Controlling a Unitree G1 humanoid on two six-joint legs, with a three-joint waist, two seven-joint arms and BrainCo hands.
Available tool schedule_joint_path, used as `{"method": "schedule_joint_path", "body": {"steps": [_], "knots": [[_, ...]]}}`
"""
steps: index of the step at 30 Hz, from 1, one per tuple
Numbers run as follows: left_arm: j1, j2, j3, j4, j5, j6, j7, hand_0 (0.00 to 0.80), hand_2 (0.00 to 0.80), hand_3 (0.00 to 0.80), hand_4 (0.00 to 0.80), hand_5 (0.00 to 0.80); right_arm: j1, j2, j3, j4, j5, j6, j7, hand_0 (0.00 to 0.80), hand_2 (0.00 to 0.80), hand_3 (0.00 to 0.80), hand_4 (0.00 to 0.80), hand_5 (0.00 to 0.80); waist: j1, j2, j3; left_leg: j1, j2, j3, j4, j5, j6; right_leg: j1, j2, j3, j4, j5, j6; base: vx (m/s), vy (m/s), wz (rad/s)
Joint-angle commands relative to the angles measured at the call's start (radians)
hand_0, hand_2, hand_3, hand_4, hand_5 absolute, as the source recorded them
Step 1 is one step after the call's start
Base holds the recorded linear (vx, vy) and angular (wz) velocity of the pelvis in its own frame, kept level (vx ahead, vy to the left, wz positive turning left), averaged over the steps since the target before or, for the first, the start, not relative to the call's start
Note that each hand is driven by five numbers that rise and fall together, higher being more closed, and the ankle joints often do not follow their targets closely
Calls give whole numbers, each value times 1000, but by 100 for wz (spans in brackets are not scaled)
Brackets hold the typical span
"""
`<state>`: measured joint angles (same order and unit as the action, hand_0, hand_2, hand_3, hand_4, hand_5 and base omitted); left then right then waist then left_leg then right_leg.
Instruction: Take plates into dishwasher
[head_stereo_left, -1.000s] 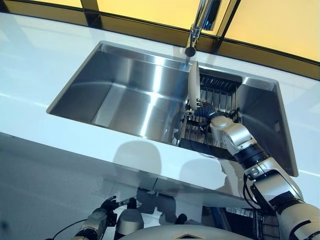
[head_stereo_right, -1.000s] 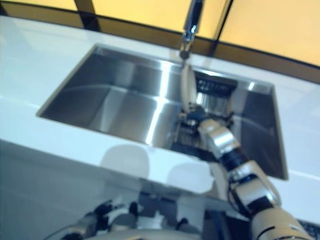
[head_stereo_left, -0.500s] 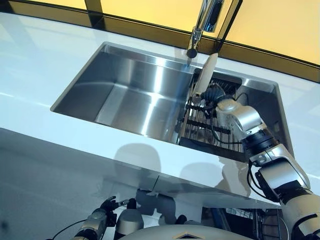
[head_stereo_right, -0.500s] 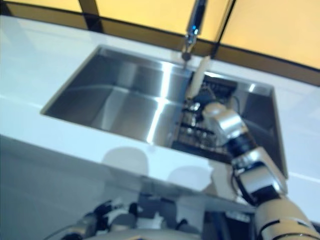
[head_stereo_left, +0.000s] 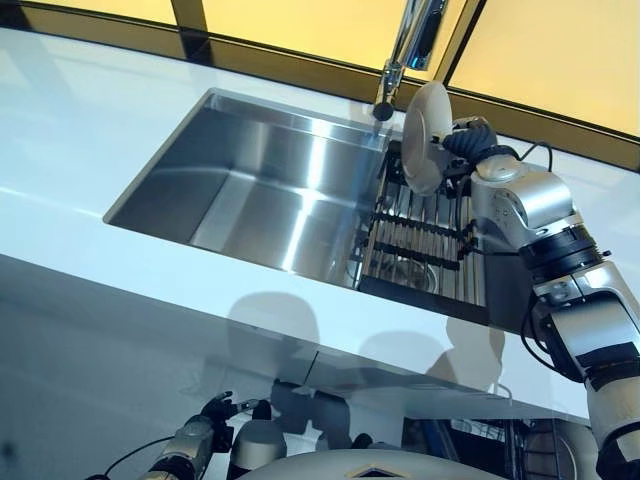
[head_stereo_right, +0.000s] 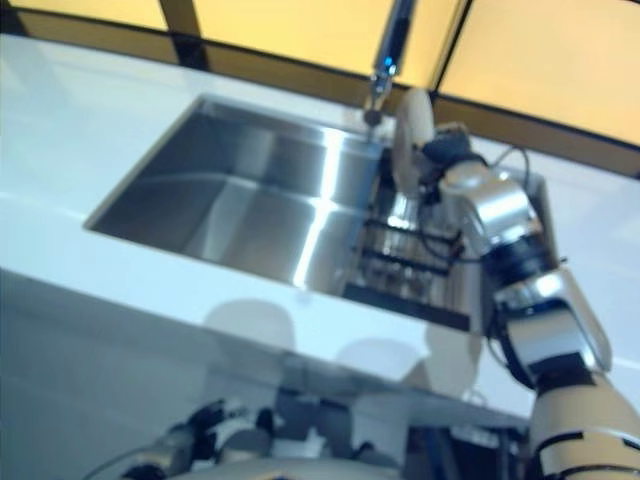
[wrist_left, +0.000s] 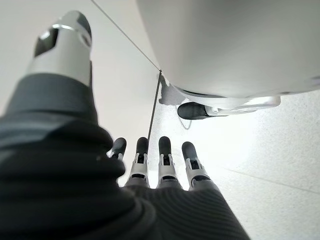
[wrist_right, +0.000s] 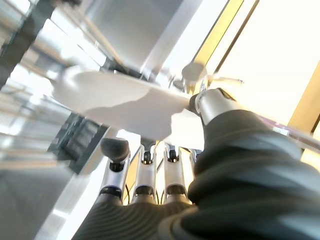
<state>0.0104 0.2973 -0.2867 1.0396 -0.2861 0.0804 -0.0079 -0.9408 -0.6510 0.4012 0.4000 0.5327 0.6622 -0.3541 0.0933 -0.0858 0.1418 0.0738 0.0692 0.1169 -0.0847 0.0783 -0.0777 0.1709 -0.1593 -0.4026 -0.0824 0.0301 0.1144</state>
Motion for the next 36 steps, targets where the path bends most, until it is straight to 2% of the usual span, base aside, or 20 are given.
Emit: {"method": "schedule_joint_path", "body": {"steps": [1, 14, 27, 36], "knots": [[-46, 9, -85, 18, 67, -11, -19, 0, 0, 0, 0, 0, -120, -89, 14, 43, -26, -57, 27, 800, 800, 800, 800, 800, -3, -12, -68, 39, 25, 98, 28, -91, 10, -61, -36, 83, 44, 13, 37, -3, -18, -19], [-62, 35, -71, 24, 125, -11, -63, 0, 0, 0, 0, 0, -74, -260, -40, -20, -50, -89, 130, 800, 800, 800, 800, 800, -90, -29, -69, 61, 34, 146, 49, -117, 25, -91, -18, 159, 55, 25, 46, 3, -29, -19], [-58, 52, -54, 47, 149, -31, -76, 0, 0, 0, 0, 0, -43, -438, -78, -28, -88, -134, 276, 800, 800, 800, 800, 800, -150, -45, -79, 70, 35, 177, 56, -135, 37, -116, 1, 214, 61, 37, 53, 4, -14, -13], [-51, 54, -34, 63, 146, -49, -73, 0, 0, 0, 0, 0, 86, -552, -178, -14, -95, -161, 380, 800, 800, 800, 800, 800, -204, -51, -92, 73, 40, 201, 51, -141, 44, -141, 21, 259, 68, 40, 57, -10, -9, -12]]}}
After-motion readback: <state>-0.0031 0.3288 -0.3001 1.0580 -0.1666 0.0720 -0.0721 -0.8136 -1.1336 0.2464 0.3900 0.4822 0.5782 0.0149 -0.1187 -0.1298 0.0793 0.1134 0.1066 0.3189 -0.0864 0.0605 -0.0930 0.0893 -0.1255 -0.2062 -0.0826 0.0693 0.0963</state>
